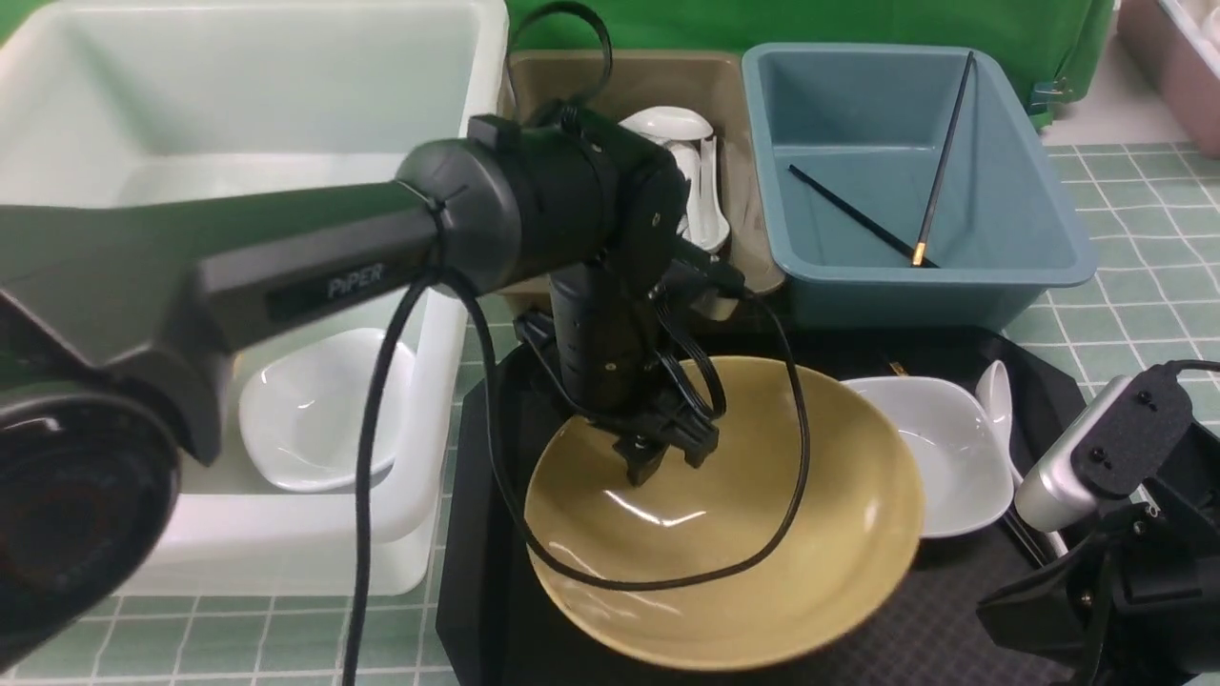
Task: On blue table put chopsticks spoon bowls plates into blue grey white boxes.
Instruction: 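Grasp the large bowl on the tray by its rim, then place the tan bowl onto the bowl stack in the left bin with the left gripper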
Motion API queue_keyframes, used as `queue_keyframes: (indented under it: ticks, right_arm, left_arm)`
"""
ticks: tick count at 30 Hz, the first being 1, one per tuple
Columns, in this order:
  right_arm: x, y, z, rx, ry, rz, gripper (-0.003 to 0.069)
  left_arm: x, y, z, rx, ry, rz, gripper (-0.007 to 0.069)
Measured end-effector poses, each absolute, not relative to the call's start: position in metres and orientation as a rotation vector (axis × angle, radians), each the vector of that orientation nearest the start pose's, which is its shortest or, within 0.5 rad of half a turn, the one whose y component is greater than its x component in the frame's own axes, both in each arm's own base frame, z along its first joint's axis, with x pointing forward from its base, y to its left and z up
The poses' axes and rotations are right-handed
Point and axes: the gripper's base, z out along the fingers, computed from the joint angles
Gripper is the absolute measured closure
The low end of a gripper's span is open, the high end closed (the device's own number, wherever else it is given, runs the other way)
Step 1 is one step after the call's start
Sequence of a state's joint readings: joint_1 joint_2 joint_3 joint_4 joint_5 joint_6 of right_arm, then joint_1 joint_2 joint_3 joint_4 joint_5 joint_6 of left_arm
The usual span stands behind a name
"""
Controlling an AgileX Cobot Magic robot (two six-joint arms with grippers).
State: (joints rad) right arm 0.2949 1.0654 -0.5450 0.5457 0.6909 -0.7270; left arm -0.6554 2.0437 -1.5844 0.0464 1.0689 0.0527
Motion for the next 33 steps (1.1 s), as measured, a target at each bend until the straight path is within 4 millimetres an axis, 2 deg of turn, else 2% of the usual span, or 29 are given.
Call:
queue_keyframes:
  ticks: [4, 7, 9, 11, 12, 13, 16, 17, 18, 20, 24, 27, 28, 29, 30, 33]
  right_arm:
    - [0.160, 0.080, 0.229, -0.854, 2.444, 0.445, 0.0568]
    - [0.160, 0.080, 0.229, -0.854, 2.444, 0.445, 0.0567]
    - [0.160, 0.080, 0.229, -0.854, 2.444, 0.445, 0.0566]
    - [0.160, 0.080, 0.229, -0.854, 2.444, 0.445, 0.0564]
    - [0.160, 0.080, 0.229, -0.854, 2.444, 0.445, 0.0564]
    - [0.161, 0.080, 0.229, -0.852, 2.441, 0.443, 0.0562]
    - [0.161, 0.080, 0.229, -0.847, 2.438, 0.440, 0.0560]
    - [0.161, 0.080, 0.229, -0.847, 2.438, 0.440, 0.0560]
    - [0.161, 0.080, 0.229, -0.847, 2.438, 0.440, 0.0560]
    - [0.161, 0.080, 0.230, -0.844, 2.437, 0.439, 0.0559]
    - [0.161, 0.080, 0.230, -0.839, 2.440, 0.441, 0.0558]
    - [0.161, 0.080, 0.230, -0.838, 2.440, 0.441, 0.0554]
    - [0.161, 0.080, 0.230, -0.838, 2.440, 0.441, 0.0552]
    - [0.161, 0.080, 0.230, -0.838, 2.440, 0.441, 0.0552]
    - [0.161, 0.080, 0.230, -0.835, 2.440, 0.444, 0.0551]
    - [0.161, 0.081, 0.230, -0.819, 2.441, 0.461, 0.0548]
  left_arm:
    - [0.329, -0.250, 0.213, 1.142, 2.757, -0.021, 0.0473]
    - [0.326, -0.249, 0.223, 1.191, 2.718, -0.033, 0.0484]
    - [0.323, -0.247, 0.236, 1.211, 2.683, -0.049, 0.0525]
    - [0.314, -0.242, 0.266, 1.220, 2.606, -0.097, 0.0594]
    - [0.313, -0.242, 0.269, 1.219, 2.597, -0.101, 0.0594]
    - [0.307, -0.239, 0.289, 1.216, 2.537, -0.143, 0.0616]
    - [0.295, -0.228, 0.330, 1.201, 2.378, -0.151, 0.0617]
    - [0.294, -0.227, 0.333, 1.195, 2.372, -0.154, 0.0617]
    - [0.289, -0.219, 0.350, 1.154, 2.322, -0.173, 0.0618]
    - [0.282, -0.209, 0.371, 1.098, 2.267, -0.203, 0.0618]
    - [0.274, -0.158, 0.412, 0.909, 2.223, -0.201, 0.0619]
    - [0.275, -0.091, 0.434, 0.647, 2.263, -0.112, 0.0618]
    - [0.273, -0.072, 0.438, 0.563, 2.279, -0.084, 0.0618]
    - [0.274, -0.067, 0.438, 0.539, 2.285, -0.076, 0.0618]
    - [0.271, -0.030, 0.441, 0.328, 2.317, -0.031, 0.0618]
    - [0.261, 0.034, 0.430, -0.094, 2.357, 0.031, 0.0618]
